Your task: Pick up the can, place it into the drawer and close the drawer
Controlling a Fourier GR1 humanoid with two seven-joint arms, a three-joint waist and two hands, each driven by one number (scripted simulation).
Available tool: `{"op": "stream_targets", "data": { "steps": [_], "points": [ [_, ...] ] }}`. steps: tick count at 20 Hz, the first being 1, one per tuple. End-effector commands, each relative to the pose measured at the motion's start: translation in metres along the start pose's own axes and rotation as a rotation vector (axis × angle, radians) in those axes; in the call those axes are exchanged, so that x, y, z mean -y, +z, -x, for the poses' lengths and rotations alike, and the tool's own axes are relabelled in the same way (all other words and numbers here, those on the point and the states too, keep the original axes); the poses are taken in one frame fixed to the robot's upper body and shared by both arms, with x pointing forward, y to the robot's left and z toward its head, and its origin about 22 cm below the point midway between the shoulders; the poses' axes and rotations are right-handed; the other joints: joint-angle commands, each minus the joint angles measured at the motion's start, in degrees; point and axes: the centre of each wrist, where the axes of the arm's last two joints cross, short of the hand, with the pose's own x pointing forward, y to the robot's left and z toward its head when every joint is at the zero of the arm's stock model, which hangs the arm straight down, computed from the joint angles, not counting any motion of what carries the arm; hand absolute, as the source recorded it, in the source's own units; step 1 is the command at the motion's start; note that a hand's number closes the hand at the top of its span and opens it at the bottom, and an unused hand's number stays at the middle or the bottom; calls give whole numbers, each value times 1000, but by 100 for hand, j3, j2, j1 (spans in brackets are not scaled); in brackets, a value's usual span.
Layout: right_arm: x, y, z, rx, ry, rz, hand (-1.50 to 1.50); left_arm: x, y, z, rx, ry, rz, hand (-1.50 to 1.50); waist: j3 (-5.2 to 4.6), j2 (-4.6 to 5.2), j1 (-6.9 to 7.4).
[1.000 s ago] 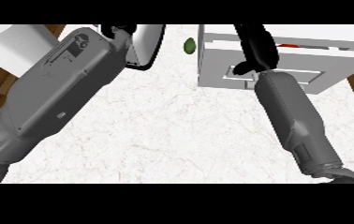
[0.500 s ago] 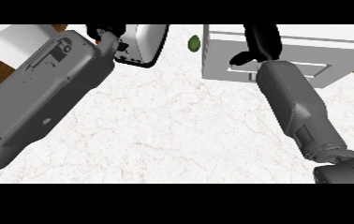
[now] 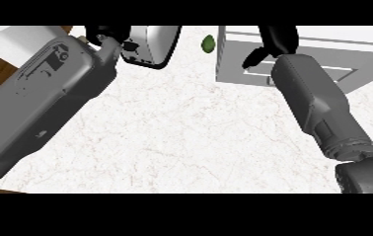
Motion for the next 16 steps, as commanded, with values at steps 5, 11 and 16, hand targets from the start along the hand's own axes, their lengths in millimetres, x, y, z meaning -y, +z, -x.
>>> {"op": "stream_targets", "data": {
  "steps": [5,11,16],
  "points": [
    [33,-31,-24,40,-336,16,-150,-9,3,6,-15,5,1,-150,-20,-33,-33],
    [28,-29,-27,-84,-691,26,-150,-11,4,-8,-8,14,7,-150,-7,-72,-18],
    [29,-27,-9,-81,-770,40,-150,-4,15,5,-1,7,6,-150,-27,-45,-62]
  ]
}}
